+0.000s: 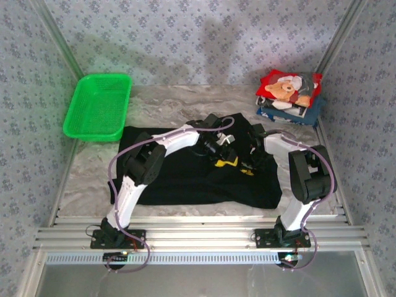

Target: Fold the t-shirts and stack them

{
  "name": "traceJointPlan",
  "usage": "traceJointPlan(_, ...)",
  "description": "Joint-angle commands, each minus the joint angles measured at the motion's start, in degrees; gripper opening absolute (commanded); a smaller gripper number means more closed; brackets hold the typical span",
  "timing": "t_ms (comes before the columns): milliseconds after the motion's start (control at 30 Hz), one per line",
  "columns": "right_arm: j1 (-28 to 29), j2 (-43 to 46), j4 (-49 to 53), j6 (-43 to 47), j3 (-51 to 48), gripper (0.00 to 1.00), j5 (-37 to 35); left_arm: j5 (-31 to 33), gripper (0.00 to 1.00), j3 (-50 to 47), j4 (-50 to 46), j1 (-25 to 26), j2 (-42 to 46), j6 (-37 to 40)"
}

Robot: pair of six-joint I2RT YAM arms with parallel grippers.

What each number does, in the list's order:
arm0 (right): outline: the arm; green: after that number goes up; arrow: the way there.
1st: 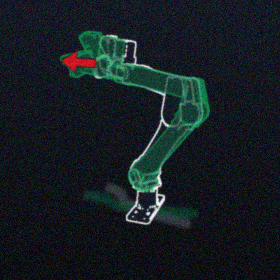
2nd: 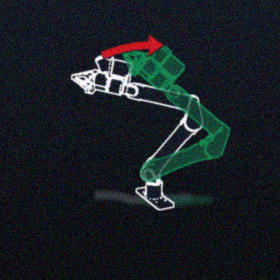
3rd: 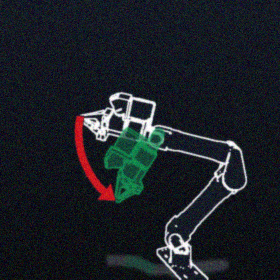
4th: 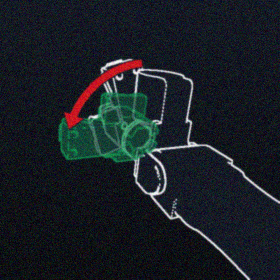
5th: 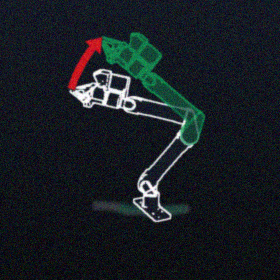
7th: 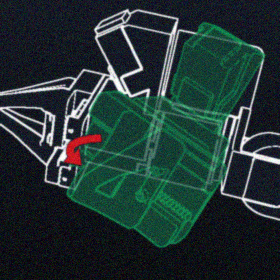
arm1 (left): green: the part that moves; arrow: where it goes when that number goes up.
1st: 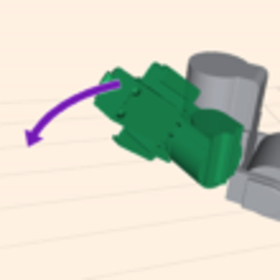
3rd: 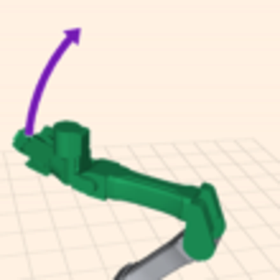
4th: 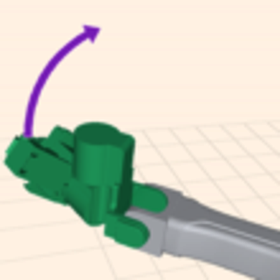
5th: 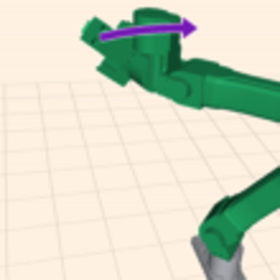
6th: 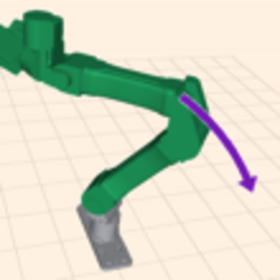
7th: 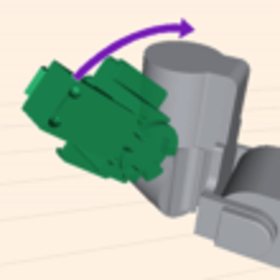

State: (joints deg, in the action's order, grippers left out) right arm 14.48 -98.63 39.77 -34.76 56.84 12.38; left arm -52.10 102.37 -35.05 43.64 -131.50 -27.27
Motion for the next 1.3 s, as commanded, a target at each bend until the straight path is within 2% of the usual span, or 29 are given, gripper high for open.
traceJointPlan(0, 0.7, -2.7, -0.7, -0.8, -0.8, 0.19, -3.0, -2.2, 0.52, 1.6, -2.6, 0.1, -2.2, 0.8)
traceJointPlan(167, 0.7, -2.7, -0.6, -0.9, -0.9, 0.19, -2.9, -2.9, 0.45, 1.0, -2.5, 0.1, -2.3, 1.3)
traceJointPlan(367, 0.6, -2.7, -0.2, -0.9, -1.0, 0.18, -3.0, -2.9, 0.17, 0.3, -3.1, -2.3, -1.5, 2.3)
traceJointPlan(467, 0.6, -2.7, -0.2, -0.8, -1.0, 0.17, -3.2, -2.5, 0.09, 0.0, -2.3, -4.1, -0.3, 1.8)
traceJointPlan(667, 0.6, -3.1, 1.1, -0.8, -0.9, 0.16, -4.2, -4.5, 0.08, 1.0, -1.4, -5.0, 0.4, 1.3)
traceJointPlan(900, 0.8, -4.2, 1.5, -0.9, 0.2, 0.14, -5.0, -5.8, 0.1, -2.3, 2.2, -8.7, 3.0, -1.0)
traceJointPlan(1267, 1.8, -6.0, 2.7, -0.9, 1.8, 0.11, -6.0, -7.2, 0.13, -2.4, 1.1, -13.0, 5.6, -0.8)
